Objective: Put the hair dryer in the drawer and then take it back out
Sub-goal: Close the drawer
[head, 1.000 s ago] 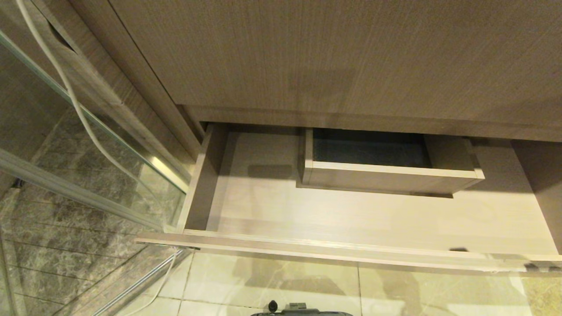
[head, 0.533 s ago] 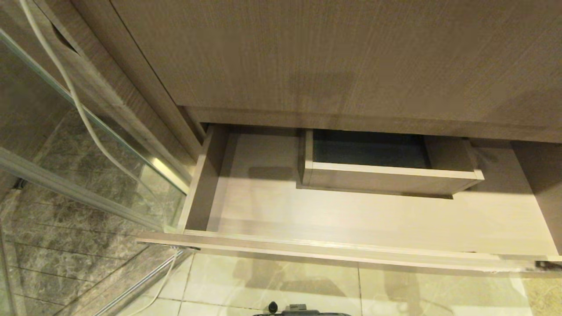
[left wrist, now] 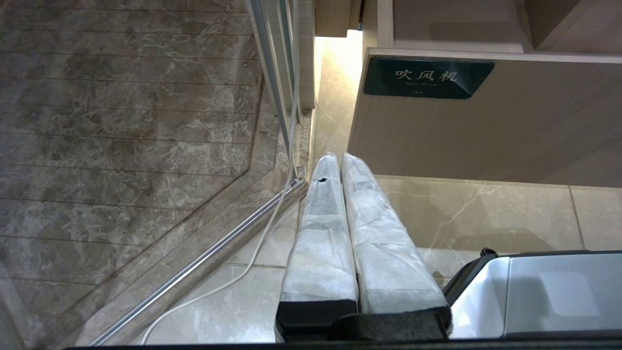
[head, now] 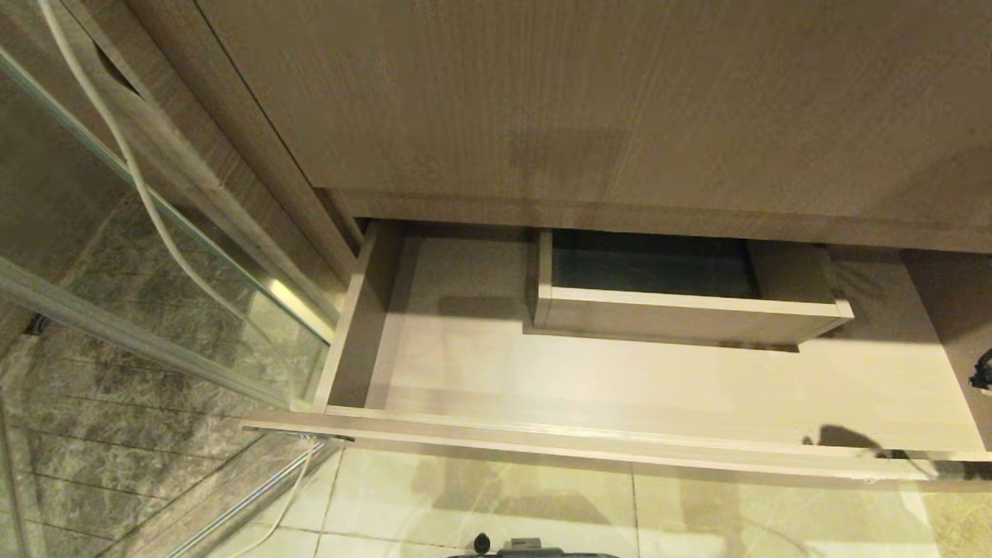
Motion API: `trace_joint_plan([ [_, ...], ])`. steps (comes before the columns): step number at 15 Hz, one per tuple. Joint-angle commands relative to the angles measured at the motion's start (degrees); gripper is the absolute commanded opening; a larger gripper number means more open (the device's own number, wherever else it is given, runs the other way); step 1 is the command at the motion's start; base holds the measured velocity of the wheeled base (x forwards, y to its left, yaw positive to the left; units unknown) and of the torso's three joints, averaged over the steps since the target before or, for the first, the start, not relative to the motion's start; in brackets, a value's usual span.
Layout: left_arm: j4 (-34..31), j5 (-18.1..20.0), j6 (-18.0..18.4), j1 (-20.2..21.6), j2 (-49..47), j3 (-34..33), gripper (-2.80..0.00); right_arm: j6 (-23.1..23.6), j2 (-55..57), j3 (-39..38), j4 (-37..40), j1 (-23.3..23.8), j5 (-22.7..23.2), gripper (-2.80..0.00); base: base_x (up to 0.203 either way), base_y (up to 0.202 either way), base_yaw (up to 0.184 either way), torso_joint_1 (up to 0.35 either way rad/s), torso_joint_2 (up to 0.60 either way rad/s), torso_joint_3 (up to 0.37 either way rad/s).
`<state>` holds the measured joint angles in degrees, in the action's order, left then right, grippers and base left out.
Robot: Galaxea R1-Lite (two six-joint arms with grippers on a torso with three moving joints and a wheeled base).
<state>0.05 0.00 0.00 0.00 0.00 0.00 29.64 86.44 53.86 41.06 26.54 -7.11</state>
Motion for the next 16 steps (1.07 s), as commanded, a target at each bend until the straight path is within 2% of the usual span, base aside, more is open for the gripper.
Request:
trace_joint_plan([
  [1,0.04,0.00,0.00,0.00,0.06,-0.09,-2.80,-0.05,2.15,0.38,-5.37,-0.22,0.12,-2.80,0.000,0.000,0.000,0.000,0.00,0.000],
  [3,0.04,0.00,0.00,0.00,0.00,-0.02,-2.80,-1.35,2.20,0.28,-15.30,-0.50,0.96,-2.80,0.000,0.000,0.000,0.000,0.00,0.000],
  [4,0.04,0.00,0.00,0.00,0.09,0.00,-2.80,-4.05,2.30,0.25,-21.19,-1.53,1.56,-2.80,0.000,0.000,0.000,0.000,0.00,0.000],
  [6,0.04,0.00,0.00,0.00,0.04,0.00,-2.80,-13.05,3.14,0.80,-32.33,-5.74,1.69,-2.80,0.000,0.000,0.000,0.000,0.00,0.000],
  [7,0.04,0.00,0.00,0.00,0.00,0.00,-2.80,-18.43,4.35,1.43,-37.78,-8.72,0.96,-2.80,0.000,0.000,0.000,0.000,0.00,0.000],
  [8,0.04,0.00,0.00,0.00,0.09,0.00,-2.80,-21.34,5.38,2.09,-40.86,-10.81,-2.21,-2.80,0.000,0.000,0.000,0.000,0.00,0.000],
  [9,0.04,0.00,0.00,0.00,0.08,-0.06,-2.80,-22.17,5.43,3.51,-41.89,-11.47,-5.17,-2.80,0.000,0.000,0.000,0.000,0.00,0.000],
  [12,0.04,0.00,0.00,0.00,0.00,-0.03,-2.80,-21.83,-1.23,2.80,-36.43,-11.30,-6.14,-2.80,0.000,0.000,0.000,0.000,0.00,0.000],
  [14,0.04,0.00,0.00,0.00,0.00,-0.01,-2.80,-19.79,-7.80,1.32,-24.70,-10.04,-6.38,-2.80,0.000,0.000,0.000,0.000,0.00,0.000],
  [16,0.04,0.00,0.00,0.00,0.00,0.00,-2.80,-17.95,-13.17,-1.95,-16.68,-9.79,-6.71,-2.80,0.000,0.000,0.000,0.000,0.00,0.000],
])
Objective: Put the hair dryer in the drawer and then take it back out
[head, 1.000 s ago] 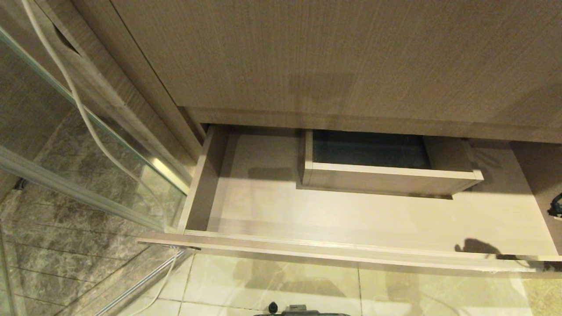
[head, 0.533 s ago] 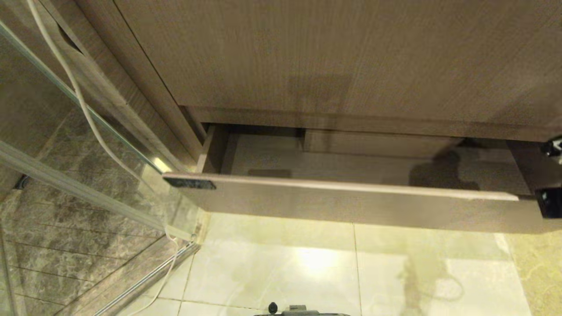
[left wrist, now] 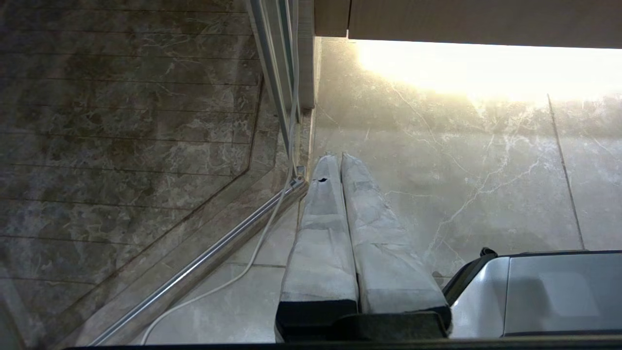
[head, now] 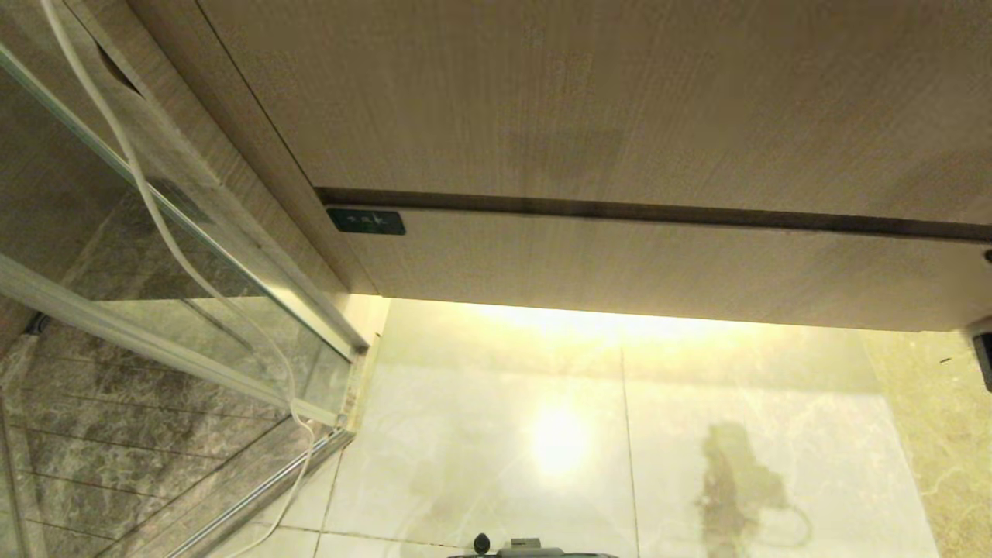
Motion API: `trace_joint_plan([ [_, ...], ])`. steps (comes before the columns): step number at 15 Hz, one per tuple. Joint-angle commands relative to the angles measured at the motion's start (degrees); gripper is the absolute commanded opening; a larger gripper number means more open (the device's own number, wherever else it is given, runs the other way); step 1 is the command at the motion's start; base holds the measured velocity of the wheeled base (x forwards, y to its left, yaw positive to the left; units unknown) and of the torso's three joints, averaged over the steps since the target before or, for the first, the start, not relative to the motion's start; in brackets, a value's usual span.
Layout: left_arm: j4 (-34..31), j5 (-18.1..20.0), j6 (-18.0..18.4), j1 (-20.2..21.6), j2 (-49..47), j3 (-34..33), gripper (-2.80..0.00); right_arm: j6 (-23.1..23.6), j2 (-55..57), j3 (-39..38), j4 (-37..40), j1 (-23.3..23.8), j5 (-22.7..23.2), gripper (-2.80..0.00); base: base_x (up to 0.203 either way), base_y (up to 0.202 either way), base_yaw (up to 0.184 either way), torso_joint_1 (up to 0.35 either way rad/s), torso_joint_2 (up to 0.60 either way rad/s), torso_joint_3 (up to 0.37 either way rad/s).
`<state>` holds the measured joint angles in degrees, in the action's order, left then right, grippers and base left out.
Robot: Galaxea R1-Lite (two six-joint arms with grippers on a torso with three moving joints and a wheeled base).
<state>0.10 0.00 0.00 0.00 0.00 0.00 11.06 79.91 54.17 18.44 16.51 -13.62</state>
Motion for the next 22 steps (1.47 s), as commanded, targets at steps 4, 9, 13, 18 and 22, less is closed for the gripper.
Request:
trace_joint_plan([
  [4,-0.01,0.00,0.00,0.00,0.01,-0.08,-2.80,1.55,-12.50,-8.90,7.58,-1.58,-0.03,-2.80,0.000,0.000,0.000,0.000,0.00,0.000],
  [9,-0.01,0.00,0.00,0.00,0.03,-0.06,-2.80,1.44,-21.63,-17.50,7.37,-4.93,1.72,-2.80,0.000,0.000,0.000,0.000,0.00,0.000],
  [13,-0.01,0.00,0.00,0.00,0.04,-0.04,-2.80,0.42,-37.50,-25.63,6.56,-8.05,11.47,-2.80,0.000,0.000,0.000,0.000,0.00,0.000],
  [18,-0.01,0.00,0.00,0.00,0.02,0.00,-2.80,-5.20,-59.01,-42.81,-6.18,-18.84,13.08,-2.80,0.000,0.000,0.000,0.000,0.00,0.000],
  [22,-0.01,0.00,0.00,0.00,0.00,-0.05,-2.80,-6.94,-78.42,-50.67,-15.84,-17.20,12.08,-2.80,0.000,0.000,0.000,0.000,0.00,0.000],
])
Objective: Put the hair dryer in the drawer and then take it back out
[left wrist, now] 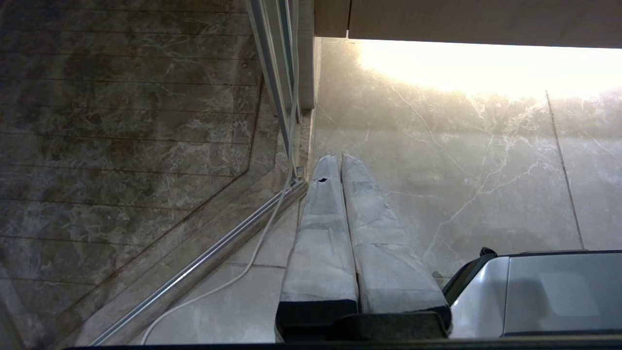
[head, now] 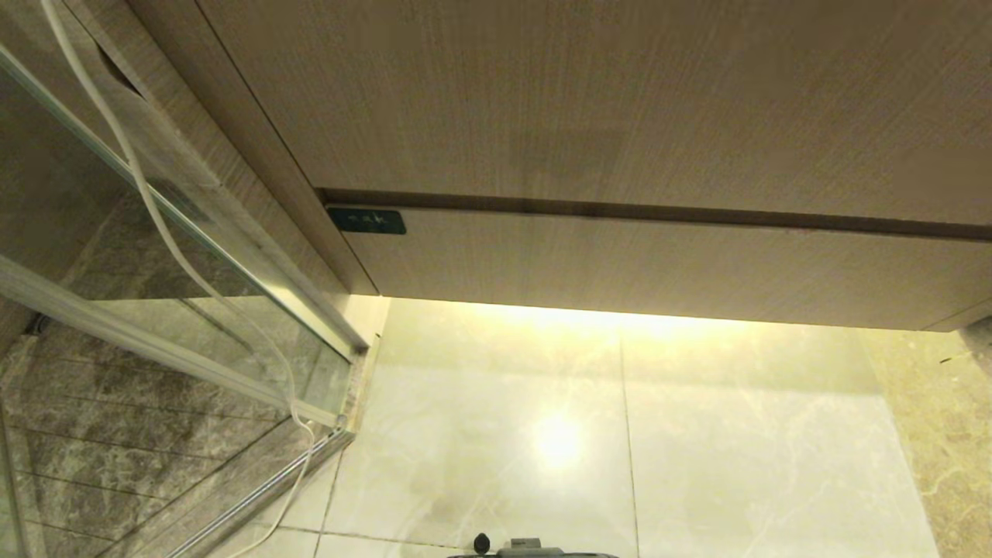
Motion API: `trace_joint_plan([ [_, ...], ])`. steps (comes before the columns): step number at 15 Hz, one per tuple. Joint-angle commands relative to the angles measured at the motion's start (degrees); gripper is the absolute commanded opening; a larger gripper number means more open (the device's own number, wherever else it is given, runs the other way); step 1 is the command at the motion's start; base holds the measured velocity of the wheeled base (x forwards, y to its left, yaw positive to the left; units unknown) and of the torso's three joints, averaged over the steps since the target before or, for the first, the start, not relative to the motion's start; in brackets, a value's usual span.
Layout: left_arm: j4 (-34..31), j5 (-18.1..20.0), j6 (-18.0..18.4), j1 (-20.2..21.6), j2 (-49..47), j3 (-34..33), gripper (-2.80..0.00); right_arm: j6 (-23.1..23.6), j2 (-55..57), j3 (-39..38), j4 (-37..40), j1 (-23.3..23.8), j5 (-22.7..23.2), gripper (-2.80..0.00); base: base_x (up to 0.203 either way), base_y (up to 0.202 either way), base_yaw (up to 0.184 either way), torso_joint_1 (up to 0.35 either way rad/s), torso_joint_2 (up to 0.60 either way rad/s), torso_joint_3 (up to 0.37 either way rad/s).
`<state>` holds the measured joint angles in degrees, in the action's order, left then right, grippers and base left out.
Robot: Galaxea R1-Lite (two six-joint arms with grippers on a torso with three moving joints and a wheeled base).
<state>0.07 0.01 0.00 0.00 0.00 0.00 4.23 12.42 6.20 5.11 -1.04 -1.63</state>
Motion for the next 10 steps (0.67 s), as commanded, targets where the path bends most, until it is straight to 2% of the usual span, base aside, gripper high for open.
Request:
trace_joint_plan([
  [1,0.01,-0.01,0.00,0.00,0.00,-0.09,-2.80,-0.78,-12.69,-4.60,-6.33,0.62,0.39,-2.80,0.000,0.000,0.000,0.000,0.00,0.000],
  [2,0.01,-0.01,0.00,0.00,0.00,-0.09,-2.80,-1.76,-12.58,-6.19,-8.70,0.89,1.12,-2.80,0.000,0.000,0.000,0.000,0.00,0.000],
  [5,0.01,-0.01,0.00,0.00,0.06,0.00,-2.80,-1.07,-12.51,-6.28,-8.62,0.95,2.06,-2.80,0.000,0.000,0.000,0.001,0.00,0.011],
  [8,0.01,-0.01,0.00,0.00,0.09,0.00,-2.80,-4.40,-12.51,-5.49,-2.91,0.95,1.89,-2.80,0.000,0.000,0.000,0.000,0.00,0.000],
  [10,0.01,-0.01,0.00,0.00,0.00,0.00,-2.80,-5.99,-12.50,-6.19,-5.63,0.95,1.54,-2.80,0.000,0.000,0.000,0.000,0.00,0.000],
])
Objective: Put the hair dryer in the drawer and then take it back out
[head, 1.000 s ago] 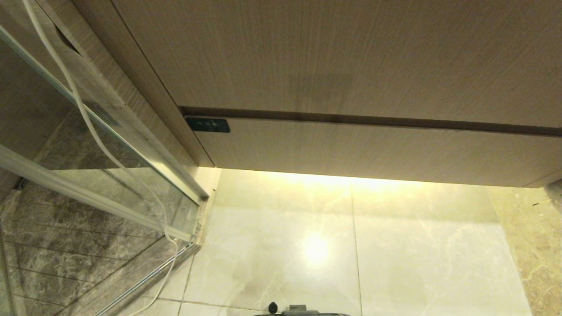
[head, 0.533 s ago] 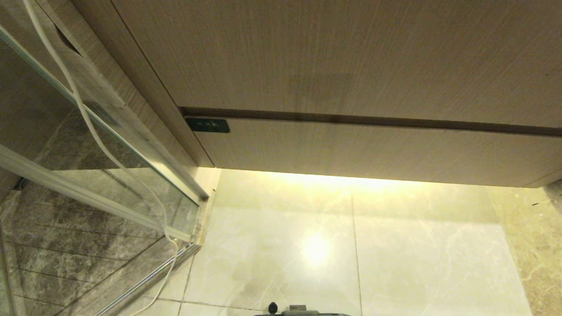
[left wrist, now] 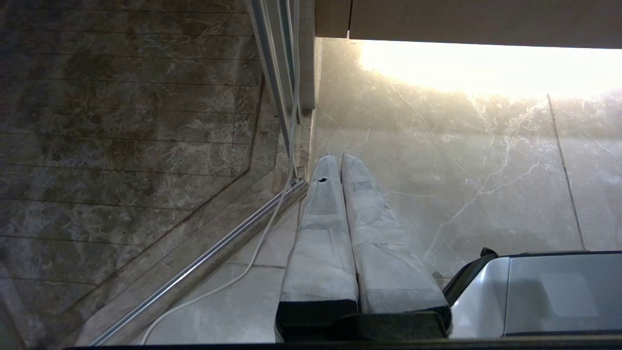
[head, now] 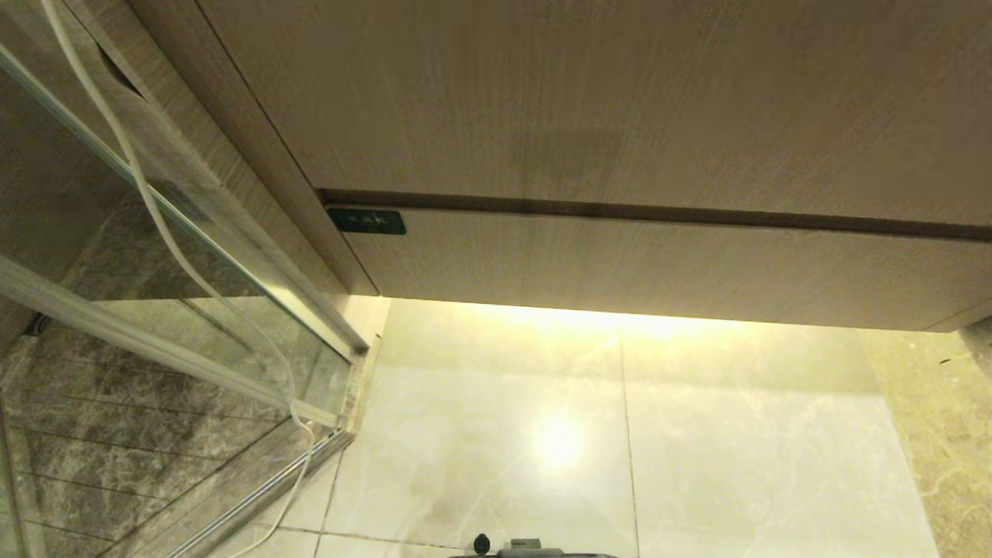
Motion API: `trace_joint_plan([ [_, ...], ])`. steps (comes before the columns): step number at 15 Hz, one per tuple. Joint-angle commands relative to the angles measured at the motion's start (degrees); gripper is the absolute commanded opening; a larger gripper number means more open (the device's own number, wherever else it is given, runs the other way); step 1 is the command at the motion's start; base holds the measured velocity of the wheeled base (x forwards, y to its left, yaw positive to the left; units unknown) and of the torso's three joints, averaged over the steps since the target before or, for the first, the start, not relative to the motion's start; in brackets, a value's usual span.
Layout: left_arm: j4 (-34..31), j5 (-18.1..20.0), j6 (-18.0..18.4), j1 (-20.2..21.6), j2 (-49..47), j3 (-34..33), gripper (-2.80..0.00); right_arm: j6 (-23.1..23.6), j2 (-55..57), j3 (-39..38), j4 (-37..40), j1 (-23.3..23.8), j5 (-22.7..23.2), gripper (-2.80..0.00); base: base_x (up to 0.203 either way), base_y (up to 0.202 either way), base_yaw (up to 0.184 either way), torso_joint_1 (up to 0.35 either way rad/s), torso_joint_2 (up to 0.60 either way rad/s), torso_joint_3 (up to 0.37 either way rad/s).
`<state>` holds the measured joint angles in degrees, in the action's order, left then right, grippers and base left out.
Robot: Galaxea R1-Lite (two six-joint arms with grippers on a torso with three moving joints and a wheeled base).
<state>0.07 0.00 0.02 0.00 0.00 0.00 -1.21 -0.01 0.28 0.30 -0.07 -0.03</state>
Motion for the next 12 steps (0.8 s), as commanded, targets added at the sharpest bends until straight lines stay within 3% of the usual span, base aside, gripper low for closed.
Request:
trace_joint_plan([
  [1,0.01,0.00,-0.02,0.00,0.00,-0.07,-2.80,-0.72,-0.08,-0.28,-0.82,-0.01,-0.14,-2.80,0.000,0.000,0.000,0.000,0.00,0.000],
  [12,0.01,0.00,-0.02,0.00,0.00,-0.01,-2.80,-0.02,-0.09,-0.28,-0.57,-0.01,0.02,-2.80,0.000,0.000,0.000,0.000,0.00,0.000],
])
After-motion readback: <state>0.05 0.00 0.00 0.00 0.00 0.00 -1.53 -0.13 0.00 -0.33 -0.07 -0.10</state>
